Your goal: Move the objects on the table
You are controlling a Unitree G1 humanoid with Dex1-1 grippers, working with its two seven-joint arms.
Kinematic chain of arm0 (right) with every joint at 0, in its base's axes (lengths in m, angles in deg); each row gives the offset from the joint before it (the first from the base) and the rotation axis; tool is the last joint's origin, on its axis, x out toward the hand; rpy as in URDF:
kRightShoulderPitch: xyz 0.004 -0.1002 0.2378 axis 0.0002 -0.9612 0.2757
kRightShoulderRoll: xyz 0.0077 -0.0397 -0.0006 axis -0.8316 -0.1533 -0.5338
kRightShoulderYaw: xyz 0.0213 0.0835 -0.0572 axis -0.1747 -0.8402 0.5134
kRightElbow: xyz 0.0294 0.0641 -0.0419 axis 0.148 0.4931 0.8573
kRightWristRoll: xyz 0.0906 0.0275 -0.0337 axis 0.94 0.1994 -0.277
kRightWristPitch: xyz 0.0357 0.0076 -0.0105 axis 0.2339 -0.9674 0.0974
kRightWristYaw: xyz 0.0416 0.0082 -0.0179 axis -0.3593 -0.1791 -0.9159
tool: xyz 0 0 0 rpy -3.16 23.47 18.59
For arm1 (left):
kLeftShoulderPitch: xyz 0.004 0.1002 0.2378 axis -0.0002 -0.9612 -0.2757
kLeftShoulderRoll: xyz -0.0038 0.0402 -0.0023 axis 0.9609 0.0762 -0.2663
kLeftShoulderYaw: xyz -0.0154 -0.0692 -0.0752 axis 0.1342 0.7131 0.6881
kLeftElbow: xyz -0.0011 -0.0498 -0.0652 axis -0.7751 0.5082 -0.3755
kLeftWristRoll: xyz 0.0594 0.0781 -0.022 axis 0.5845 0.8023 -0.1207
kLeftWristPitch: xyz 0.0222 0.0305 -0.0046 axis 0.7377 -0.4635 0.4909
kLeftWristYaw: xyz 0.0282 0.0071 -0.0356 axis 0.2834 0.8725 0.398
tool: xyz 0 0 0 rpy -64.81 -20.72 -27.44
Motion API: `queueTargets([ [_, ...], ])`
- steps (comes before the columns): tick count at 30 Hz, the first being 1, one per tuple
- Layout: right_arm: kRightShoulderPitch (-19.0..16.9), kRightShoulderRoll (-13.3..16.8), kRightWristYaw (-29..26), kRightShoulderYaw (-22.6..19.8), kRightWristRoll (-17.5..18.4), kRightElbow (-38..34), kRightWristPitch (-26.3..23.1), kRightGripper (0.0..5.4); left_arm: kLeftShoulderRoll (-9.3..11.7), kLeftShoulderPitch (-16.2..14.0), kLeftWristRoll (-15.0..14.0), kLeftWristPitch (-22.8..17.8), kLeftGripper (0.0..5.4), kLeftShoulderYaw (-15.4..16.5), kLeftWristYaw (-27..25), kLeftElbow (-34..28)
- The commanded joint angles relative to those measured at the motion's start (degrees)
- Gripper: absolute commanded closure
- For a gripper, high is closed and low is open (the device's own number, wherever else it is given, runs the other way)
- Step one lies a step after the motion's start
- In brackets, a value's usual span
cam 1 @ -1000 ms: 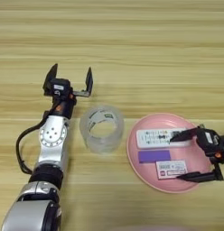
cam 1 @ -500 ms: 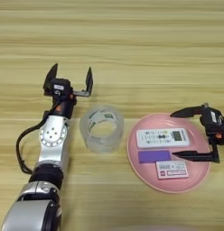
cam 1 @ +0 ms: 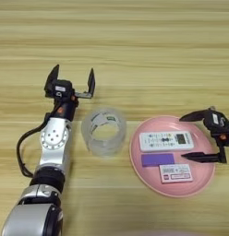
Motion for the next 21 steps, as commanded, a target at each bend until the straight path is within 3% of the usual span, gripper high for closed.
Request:
queueTargets([
  [1, 1.59, -0.45, -0.82, 1.23, -1.21, 1.28, 0.15, 0.02, -0.17, 0.59, -0.38, 0.51, 0.00, -0.05, 0.09, 0.15],
  [21, 5.69, -4.22, -0.60, 3.36, -4.84, 10.78, 0.72, 0.02, -0.15, 0.30, -0.37, 0.63, 0.00, -0.03, 0.01, 0.48],
])
